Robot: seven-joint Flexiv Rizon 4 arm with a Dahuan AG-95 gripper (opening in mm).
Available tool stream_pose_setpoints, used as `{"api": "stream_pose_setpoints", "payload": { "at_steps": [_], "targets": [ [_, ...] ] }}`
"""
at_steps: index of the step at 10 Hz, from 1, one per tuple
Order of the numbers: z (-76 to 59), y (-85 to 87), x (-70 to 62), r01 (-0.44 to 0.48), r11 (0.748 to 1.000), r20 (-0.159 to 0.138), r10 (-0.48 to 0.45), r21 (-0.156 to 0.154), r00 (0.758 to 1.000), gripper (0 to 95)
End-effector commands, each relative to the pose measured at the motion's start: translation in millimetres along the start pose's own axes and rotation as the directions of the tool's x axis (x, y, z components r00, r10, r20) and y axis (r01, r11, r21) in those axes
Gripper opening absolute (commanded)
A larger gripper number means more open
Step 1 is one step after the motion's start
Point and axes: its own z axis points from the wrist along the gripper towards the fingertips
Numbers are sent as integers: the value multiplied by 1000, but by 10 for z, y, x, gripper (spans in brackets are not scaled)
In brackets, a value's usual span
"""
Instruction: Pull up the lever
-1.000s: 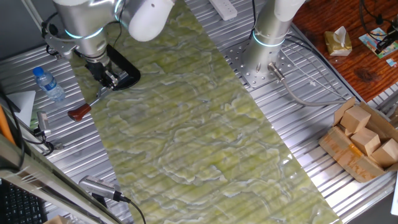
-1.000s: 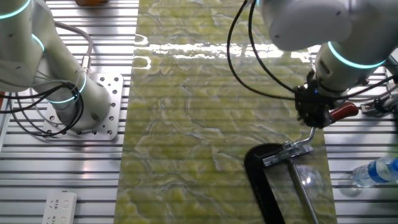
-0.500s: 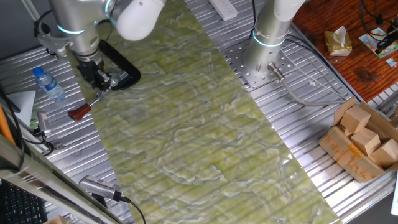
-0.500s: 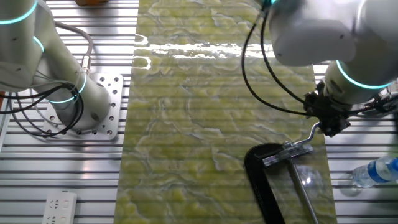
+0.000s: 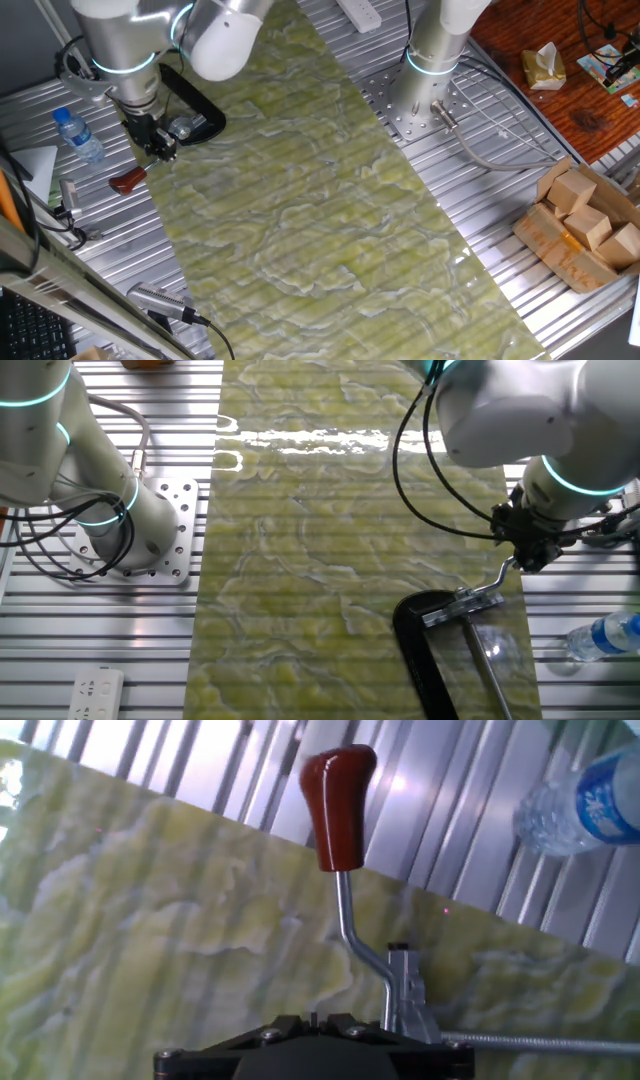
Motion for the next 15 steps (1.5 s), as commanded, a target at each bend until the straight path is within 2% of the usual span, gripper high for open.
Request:
{"api": "stream_pose_setpoints", "payload": {
  "at_steps": [1, 4, 5, 8, 9, 10, 11, 13, 14, 15],
  "targets": [
    [64, -4, -27, 10, 1000, 11, -10, 6, 1000, 380],
    [143, -8, -92, 31, 999, 26, -32, 16, 999, 380],
    [165, -5, -139, 35, 999, 26, -35, 20, 999, 190],
    [258, -9, -202, 57, 998, 43, -59, 35, 997, 190],
    [267, -11, -204, 66, 997, 40, -67, 47, 997, 0],
    [260, -31, -199, 82, 994, 23, -84, 74, 996, 0],
    [236, -67, -190, 88, 993, 13, -90, 80, 996, 0],
    [210, -78, -190, 73, 996, 17, -74, 50, 997, 0],
    [207, -77, -191, 51, 999, 24, -51, 15, 998, 0],
    [200, -76, -192, 49, 999, 18, -50, 16, 999, 0]
  ]
}}
